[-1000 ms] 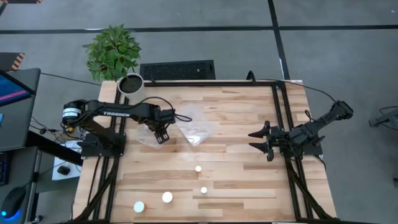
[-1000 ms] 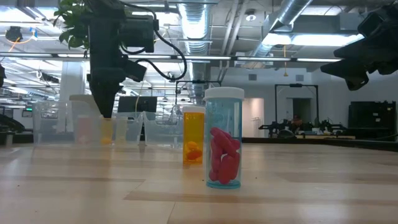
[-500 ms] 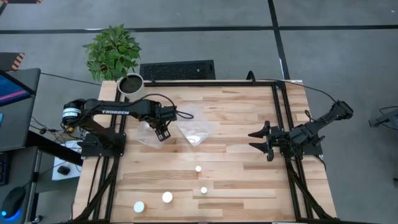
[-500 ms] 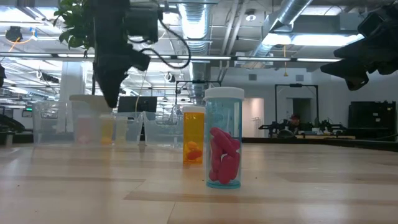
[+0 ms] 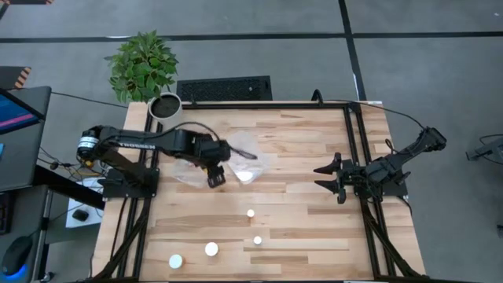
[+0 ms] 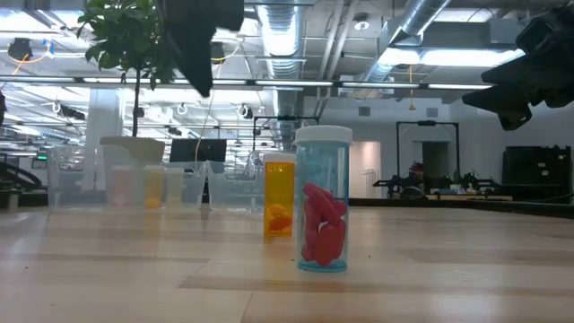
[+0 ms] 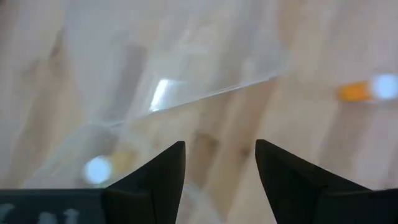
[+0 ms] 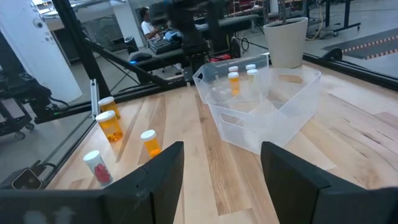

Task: Pick and place medicine bottles into bin by pill shape (circle, oval)
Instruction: Put the orange capsule bottle into the right transparent bin

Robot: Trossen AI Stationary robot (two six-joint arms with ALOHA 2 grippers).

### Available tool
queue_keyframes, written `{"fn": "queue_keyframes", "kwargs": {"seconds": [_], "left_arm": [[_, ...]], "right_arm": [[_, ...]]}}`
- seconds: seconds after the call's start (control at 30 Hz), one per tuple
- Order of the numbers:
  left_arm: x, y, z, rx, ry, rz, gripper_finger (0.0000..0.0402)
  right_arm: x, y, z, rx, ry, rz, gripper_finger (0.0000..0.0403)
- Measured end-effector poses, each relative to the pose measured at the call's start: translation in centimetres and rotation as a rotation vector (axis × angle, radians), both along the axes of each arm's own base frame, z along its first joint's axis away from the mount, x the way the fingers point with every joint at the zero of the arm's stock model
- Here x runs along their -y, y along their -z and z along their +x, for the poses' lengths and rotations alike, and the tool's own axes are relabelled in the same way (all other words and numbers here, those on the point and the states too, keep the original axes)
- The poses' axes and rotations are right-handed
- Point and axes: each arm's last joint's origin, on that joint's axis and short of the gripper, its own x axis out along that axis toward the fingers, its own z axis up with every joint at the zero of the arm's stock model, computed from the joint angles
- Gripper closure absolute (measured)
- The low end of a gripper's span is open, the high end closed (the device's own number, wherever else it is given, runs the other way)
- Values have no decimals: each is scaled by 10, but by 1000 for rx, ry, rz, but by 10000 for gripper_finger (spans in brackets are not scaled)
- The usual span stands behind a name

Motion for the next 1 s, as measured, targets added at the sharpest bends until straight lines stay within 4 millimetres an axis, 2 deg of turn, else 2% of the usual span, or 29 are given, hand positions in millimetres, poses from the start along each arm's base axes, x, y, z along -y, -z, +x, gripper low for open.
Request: {"fn": "queue_keyframes", "kwargs": {"seconds": [0.13,0.3,0.53,0.73,0.87,1.0], "left_arm": [[35,-2,2,59,66,-55,213],[81,-3,-5,93,107,-123,208],[141,-9,-19,244,95,-165,148],[170,-10,-38,312,7,-156,108],[182,-10,-46,358,4,-112,109],[195,4,-43,328,22,-90,116]], "right_arm": [[0,0,0,0,0,0,177],[0,0,0,0,0,0,177],[0,0,0,0,0,0,177],[0,0,0,0,0,0,177],[0,0,0,0,0,1,177],[0,0,0,2,1,15,177]]}}
